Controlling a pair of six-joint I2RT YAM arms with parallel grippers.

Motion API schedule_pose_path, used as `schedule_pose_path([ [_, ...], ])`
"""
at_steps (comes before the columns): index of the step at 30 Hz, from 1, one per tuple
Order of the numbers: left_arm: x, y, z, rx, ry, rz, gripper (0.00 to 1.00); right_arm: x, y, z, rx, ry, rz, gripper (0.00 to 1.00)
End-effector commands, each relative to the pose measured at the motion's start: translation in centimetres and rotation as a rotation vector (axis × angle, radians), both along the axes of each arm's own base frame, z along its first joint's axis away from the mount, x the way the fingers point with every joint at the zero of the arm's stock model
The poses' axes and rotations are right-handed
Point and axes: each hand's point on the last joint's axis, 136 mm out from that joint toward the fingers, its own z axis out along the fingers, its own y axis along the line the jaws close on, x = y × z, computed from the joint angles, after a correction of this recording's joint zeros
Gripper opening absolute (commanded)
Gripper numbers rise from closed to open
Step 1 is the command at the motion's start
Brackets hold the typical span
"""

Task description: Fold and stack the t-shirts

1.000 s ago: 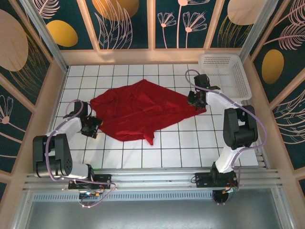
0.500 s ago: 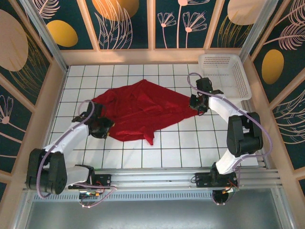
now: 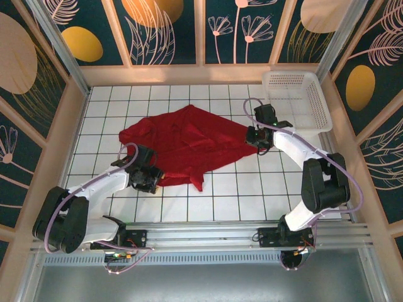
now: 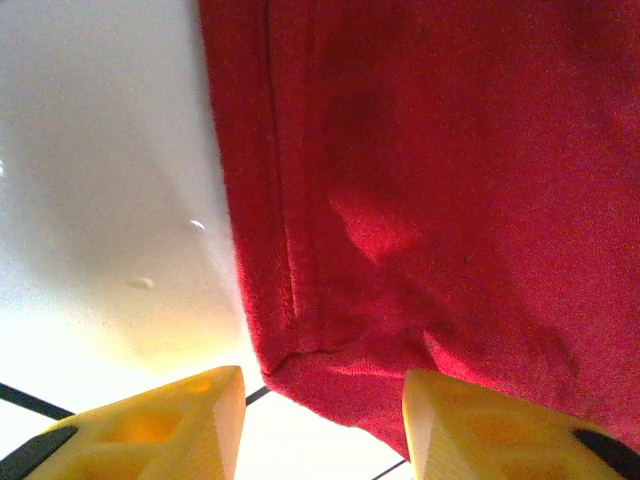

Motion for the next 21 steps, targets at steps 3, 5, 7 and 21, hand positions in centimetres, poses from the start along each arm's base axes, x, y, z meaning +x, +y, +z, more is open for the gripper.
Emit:
schedule_pose_path([
  [3, 0.2, -0.4, -0.7, -0.016, 0.017, 0.035, 0.43, -0.6, -0.2, 0.7, 0.006, -0.01, -0.019, 0.2],
  [5, 0.4, -0.3, -1.4, 0.003, 0.018, 0.025, 0.39, -0.5, -0.1, 0.9, 0.008, -0.018, -0.02, 0.2],
  [7, 0.6, -0.2, -2.2, 0.022, 0.024, 0.014, 0.25, -0.5, -0.3, 1.0, 0.005, -0.024, -0.026, 0.19],
  [21, 3.2, 13.9, 2.1, 0.311, -0.078, 0.157, 0.0, -2.7, -4.0, -0.5, -0.144, 0.005, -0.065, 0.2],
])
